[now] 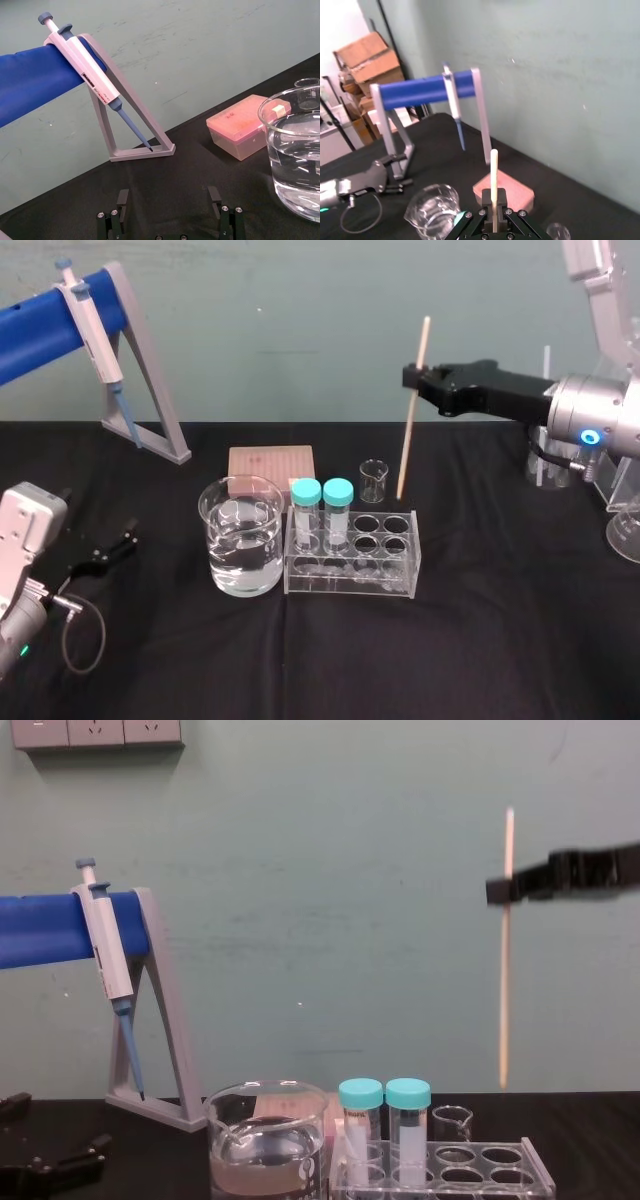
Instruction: Hold the thermometer with one hand and immerse one end into the beaker, then reinsert it into the test tube rack.
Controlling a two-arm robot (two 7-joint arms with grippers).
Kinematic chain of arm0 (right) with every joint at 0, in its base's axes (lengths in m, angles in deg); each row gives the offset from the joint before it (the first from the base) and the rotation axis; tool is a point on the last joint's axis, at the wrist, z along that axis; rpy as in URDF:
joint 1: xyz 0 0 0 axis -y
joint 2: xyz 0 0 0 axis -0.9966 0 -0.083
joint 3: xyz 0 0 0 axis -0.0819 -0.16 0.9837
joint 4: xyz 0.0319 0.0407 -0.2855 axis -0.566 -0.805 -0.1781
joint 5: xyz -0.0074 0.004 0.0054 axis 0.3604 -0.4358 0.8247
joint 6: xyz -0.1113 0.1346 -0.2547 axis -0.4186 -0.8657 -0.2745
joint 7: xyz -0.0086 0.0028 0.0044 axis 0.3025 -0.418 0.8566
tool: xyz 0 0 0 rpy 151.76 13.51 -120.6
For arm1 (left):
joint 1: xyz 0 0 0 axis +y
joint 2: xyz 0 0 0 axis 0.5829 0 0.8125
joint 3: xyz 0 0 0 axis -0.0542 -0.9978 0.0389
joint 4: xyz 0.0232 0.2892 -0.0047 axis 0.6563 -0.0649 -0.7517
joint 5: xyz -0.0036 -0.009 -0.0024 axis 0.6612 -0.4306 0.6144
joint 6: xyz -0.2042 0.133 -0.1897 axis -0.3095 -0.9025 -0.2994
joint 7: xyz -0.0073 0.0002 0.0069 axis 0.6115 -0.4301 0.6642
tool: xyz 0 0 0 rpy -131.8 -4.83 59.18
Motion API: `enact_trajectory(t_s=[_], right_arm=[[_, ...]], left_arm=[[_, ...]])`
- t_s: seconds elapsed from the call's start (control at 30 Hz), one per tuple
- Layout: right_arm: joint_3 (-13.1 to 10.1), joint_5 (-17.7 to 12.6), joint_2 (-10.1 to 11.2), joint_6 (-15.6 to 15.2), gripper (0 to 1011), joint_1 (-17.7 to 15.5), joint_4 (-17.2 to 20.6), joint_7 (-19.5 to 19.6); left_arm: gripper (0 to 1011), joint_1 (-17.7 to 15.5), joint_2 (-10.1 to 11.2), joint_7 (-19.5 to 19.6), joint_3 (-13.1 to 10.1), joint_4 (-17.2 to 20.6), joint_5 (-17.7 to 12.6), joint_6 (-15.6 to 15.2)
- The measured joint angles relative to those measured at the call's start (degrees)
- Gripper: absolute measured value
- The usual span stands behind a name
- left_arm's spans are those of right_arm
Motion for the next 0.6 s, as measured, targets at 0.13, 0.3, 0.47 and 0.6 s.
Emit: enact_trajectory(t_s=[0.13,0.3,0.47,0.6], right_arm=[[-0.59,-0.15,1.07,1.49,56,-0.61,3.86,-0.05],[-0.45,-0.14,1.02,3.63,56,-0.64,7.37,-0.84],[0.92,0.76,-0.93,6.14,56,0.45,8.07,-1.81],[2.62,2.26,-3.54,8.58,55,1.79,6.62,-3.02]], left_arm=[[1004,0.0,0.0,0.0,0.0,0.0,0.0,0.0],[1004,0.0,0.0,0.0,0.0,0.0,0.0,0.0],[1004,0.0,0.0,0.0,0.0,0.0,0.0,0.0],[1004,0.0,0.0,0.0,0.0,0.0,0.0,0.0]])
